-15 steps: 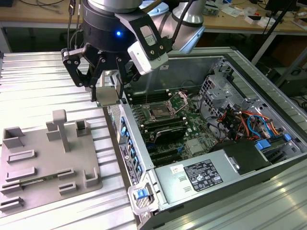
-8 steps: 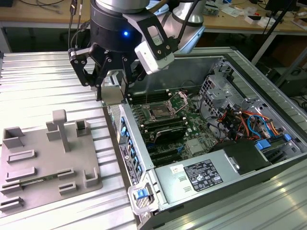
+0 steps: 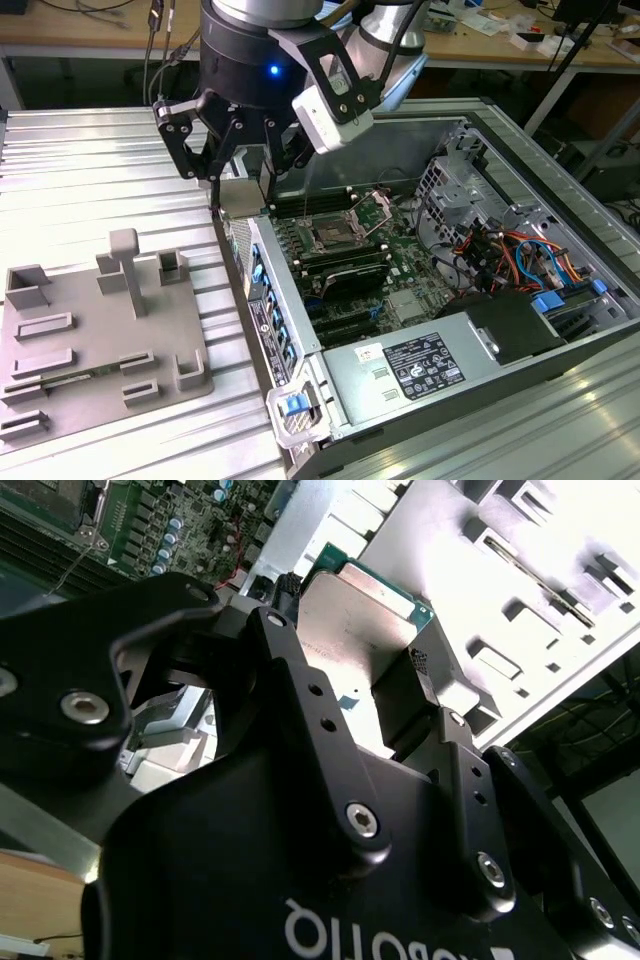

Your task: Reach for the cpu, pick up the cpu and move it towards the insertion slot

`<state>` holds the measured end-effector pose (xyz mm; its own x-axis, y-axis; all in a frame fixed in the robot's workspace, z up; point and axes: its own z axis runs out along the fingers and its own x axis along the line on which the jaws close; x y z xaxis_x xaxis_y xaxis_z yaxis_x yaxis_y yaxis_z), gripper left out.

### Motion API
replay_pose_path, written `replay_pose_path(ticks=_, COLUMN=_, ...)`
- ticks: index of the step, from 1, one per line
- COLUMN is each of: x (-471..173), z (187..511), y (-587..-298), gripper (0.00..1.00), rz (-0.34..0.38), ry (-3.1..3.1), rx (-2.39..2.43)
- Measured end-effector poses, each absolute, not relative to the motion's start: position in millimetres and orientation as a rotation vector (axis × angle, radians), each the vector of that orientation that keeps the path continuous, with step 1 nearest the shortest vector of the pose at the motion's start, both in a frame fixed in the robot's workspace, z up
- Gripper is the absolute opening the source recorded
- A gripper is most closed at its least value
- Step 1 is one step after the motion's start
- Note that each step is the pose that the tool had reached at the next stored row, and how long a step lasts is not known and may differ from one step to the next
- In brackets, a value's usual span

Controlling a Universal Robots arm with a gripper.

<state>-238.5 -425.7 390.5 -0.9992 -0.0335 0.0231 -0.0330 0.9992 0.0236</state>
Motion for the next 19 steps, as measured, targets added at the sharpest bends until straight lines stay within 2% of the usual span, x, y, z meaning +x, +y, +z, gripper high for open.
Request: replay_pose_path(ticks=19, x=-226.9, z=390.5, y=-425.7, gripper=0.55, rz=-0.036, ry=-3.117, rx=0.052)
